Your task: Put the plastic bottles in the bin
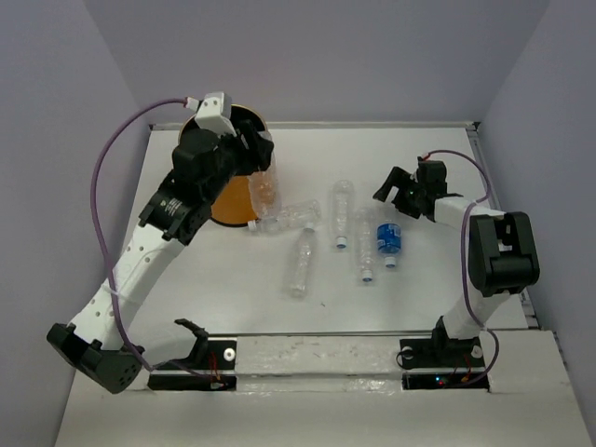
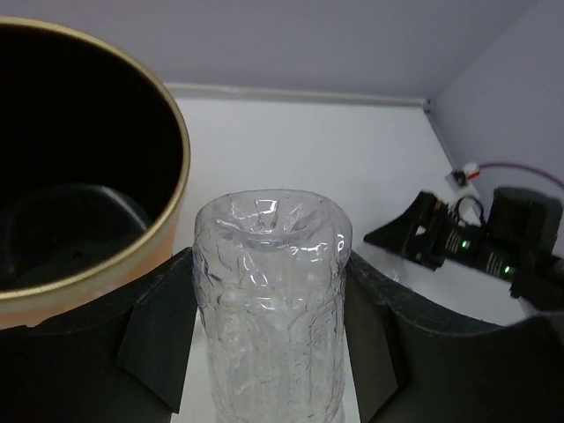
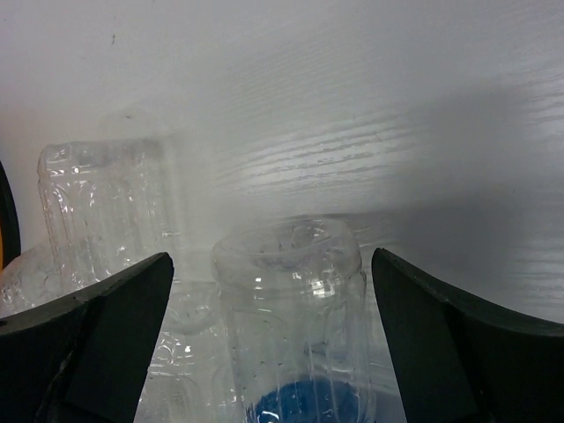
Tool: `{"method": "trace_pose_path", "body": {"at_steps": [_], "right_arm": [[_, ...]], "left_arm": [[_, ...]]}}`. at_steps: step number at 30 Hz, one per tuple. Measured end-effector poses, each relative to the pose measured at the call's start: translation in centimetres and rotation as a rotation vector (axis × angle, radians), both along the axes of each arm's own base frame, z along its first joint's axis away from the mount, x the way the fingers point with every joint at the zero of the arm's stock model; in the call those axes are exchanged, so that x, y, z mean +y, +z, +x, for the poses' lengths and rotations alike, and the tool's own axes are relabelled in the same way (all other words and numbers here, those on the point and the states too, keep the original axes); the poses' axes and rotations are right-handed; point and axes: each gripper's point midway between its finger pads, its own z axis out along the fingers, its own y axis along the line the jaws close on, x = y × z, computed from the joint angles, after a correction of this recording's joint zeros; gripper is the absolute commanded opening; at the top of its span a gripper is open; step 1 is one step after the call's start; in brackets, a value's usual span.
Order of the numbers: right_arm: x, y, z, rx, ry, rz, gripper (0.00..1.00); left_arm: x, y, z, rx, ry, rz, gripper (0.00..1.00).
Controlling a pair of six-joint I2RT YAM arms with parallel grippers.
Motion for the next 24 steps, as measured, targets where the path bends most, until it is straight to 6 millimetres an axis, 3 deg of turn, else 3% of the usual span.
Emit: {"method": "trace_pose_path", "body": {"at_steps": [3,5,13,19,24], "right_arm": [[0.1,-1.1,0.1,0.021,0.006,-0.01,0.98],[0.1,-1.6,0.1,0.03,0.008,-0.015,0.97],[-0.4,-1.9,0.0,0.032,-0.006,-0.037,0.71],[-0.9,-1.9,-0.8,0.039,-0.027,-0.058,0.53],[-2.2,1.8,-2.2,-0.041,-0.081,-0.095,0.49]], "left_arm": [[1.8,4.7,3.0,-0.089,0.069,-0.073,0.38],[4.7,6.9,5.8,-0.142,0.165,-0.118,0.38],[12.1,10.9,12.2,-0.236,0.388,-0.219,0.38],[15.5,11.5,15.4,-0.274,0.481,-0.25,0.38],[16.8,11.3,17.1,-0.306,0.509,-0.275,0.38]]}}
